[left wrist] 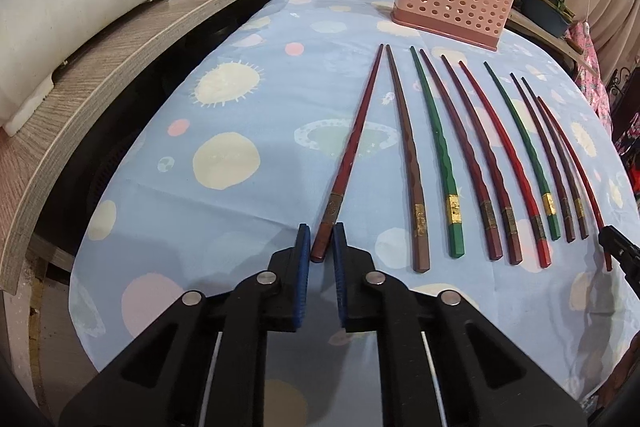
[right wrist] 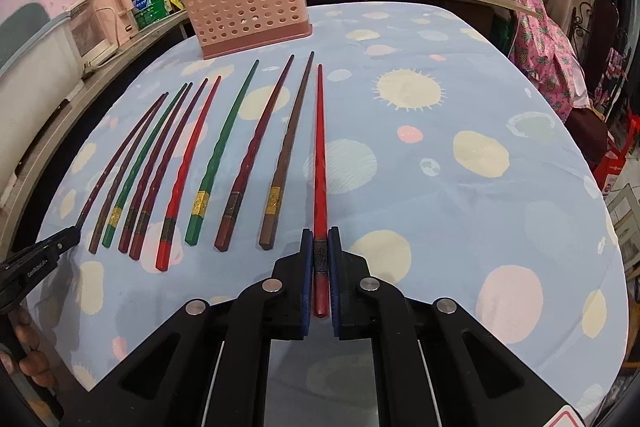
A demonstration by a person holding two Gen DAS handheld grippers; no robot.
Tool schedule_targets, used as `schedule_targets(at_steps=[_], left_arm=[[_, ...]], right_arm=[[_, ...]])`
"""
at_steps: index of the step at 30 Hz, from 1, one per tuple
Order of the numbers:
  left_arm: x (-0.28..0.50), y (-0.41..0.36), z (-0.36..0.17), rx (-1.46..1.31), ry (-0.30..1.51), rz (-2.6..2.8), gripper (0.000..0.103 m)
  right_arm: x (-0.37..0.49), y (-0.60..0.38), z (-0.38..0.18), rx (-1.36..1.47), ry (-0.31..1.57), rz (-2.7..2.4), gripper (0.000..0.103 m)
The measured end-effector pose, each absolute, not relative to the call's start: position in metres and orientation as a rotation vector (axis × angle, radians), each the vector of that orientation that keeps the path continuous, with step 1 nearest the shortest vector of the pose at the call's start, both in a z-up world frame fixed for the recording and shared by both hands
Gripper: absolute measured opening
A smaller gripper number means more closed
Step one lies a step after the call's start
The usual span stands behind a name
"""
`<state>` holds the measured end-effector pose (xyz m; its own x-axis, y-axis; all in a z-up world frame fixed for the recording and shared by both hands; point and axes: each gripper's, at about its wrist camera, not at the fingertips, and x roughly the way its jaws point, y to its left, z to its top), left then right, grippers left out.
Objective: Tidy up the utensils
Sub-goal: 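Lift both held chopsticks upright and carry them over the pink basket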
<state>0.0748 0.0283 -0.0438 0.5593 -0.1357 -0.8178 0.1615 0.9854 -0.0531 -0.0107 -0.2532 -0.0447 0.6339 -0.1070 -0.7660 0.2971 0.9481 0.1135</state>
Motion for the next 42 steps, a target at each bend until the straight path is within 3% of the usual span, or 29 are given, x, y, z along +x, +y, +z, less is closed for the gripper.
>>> schedule_targets(at_steps=[7,17,42], left_arm=[[0.075,0.034,-0.02,0.008,0.947,-0.202,0.01],[0.096,0.042,0.061,-0.019,0.809,-0.222,0.01],[0.246,-0.043,0.279,-0.12,0.391,-0.287,0.007]], right_arm=[[-0.022,-0.267,0.007,0.233,0.761,-0.25,0.007],[-0.003,-0.304,0.092,0.295,0.609,-0.22,0.007],[0.187,-0.34,0.23,0.313,0.358,-0.117,0.007]])
